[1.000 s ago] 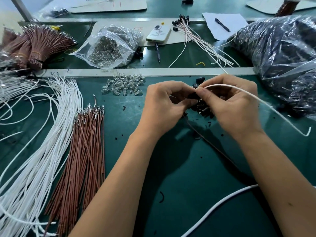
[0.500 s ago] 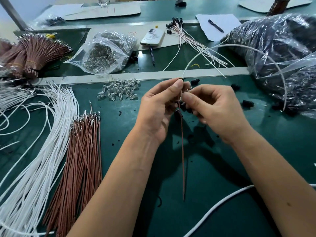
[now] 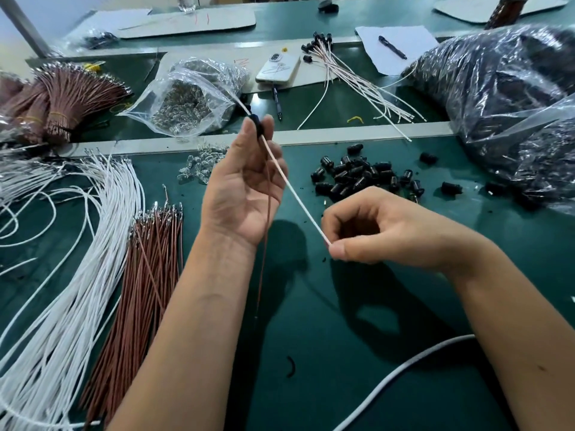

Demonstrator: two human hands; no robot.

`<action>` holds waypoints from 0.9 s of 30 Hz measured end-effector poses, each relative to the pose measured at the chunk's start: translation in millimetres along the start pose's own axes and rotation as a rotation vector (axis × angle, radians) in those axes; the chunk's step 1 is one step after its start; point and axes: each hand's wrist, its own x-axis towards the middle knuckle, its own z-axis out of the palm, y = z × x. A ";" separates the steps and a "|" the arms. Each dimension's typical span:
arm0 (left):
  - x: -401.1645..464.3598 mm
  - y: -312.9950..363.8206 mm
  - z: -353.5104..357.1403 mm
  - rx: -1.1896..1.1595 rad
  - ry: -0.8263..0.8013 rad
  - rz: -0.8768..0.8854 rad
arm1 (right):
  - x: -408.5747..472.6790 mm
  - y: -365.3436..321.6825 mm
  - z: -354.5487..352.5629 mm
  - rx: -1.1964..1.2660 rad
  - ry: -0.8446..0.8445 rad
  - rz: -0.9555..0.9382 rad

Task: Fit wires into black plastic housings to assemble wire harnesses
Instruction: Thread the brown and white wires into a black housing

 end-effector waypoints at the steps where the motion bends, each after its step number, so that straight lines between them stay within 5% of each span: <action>1: -0.3 0.1 0.2 0.001 -0.006 0.006 | 0.8 -0.4 1.5 0.040 0.017 0.005; 6: -1.8 -18.6 8.6 0.289 0.010 -0.022 | 13.0 0.5 12.1 0.189 0.383 -0.070; 8: -1.9 -23.4 9.6 0.345 0.043 -0.004 | 12.5 1.7 11.4 0.128 0.386 -0.087; 14: 4.5 -8.2 0.1 0.180 0.135 0.054 | -1.5 2.0 4.4 0.037 -0.238 0.129; 20: 1.0 -23.2 3.4 0.379 0.105 0.009 | 19.1 5.0 18.9 0.282 0.412 0.047; 27: 4.0 -20.6 -2.2 0.385 0.132 -0.003 | 19.2 5.3 20.5 0.264 0.424 0.098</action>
